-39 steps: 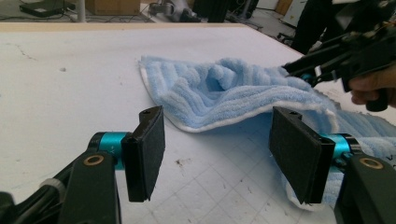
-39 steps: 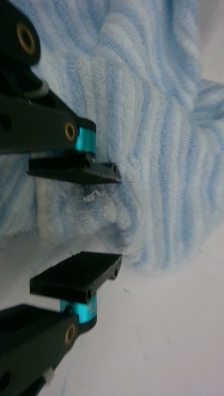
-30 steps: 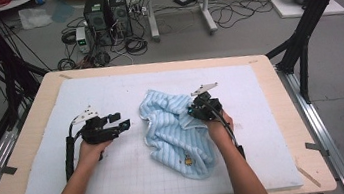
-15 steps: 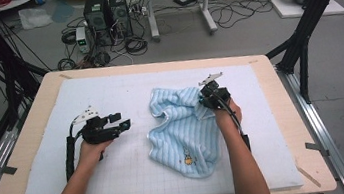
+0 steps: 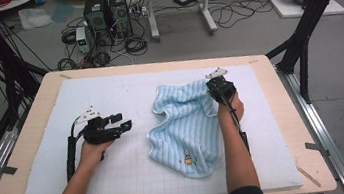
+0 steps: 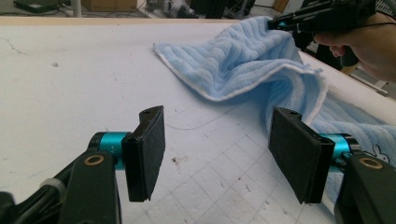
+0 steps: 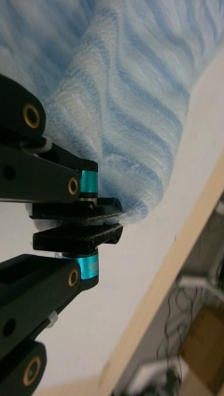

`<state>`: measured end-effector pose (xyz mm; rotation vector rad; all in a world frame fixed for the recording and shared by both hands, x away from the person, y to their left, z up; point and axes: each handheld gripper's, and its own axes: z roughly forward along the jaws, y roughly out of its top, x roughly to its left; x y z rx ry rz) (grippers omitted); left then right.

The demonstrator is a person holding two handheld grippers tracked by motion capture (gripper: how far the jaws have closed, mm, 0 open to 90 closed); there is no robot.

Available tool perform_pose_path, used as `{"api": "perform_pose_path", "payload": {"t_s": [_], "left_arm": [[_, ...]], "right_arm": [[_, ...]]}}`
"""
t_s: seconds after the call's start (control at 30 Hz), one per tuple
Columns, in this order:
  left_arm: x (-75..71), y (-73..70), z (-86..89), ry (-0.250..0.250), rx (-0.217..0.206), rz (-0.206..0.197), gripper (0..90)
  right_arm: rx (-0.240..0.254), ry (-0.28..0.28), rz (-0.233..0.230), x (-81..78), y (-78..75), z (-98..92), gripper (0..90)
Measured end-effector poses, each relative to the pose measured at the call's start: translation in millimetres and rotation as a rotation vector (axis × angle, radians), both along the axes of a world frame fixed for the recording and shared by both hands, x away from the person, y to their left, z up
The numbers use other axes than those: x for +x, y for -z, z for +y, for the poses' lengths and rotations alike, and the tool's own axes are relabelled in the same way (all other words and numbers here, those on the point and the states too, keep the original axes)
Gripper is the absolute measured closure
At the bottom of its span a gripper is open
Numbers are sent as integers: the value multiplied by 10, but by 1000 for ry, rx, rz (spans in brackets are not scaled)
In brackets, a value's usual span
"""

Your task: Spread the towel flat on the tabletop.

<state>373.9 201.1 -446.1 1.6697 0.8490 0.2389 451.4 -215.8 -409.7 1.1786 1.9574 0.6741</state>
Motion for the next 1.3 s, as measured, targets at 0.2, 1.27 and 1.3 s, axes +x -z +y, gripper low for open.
{"api": "perform_pose_path", "payload": {"t_s": [0.2,1.27,1.3], "left_arm": [[11,19,-6,4,5,5,368],[245,-237,-429,51,-76,18,300],[273,-245,-482,61,-77,19,293]], "right_arm": [[34,76,-14,90,-18,-120,809],[302,-221,34,-1333,128,-569,435],[315,-225,37,-1345,123,-583,425]]}}
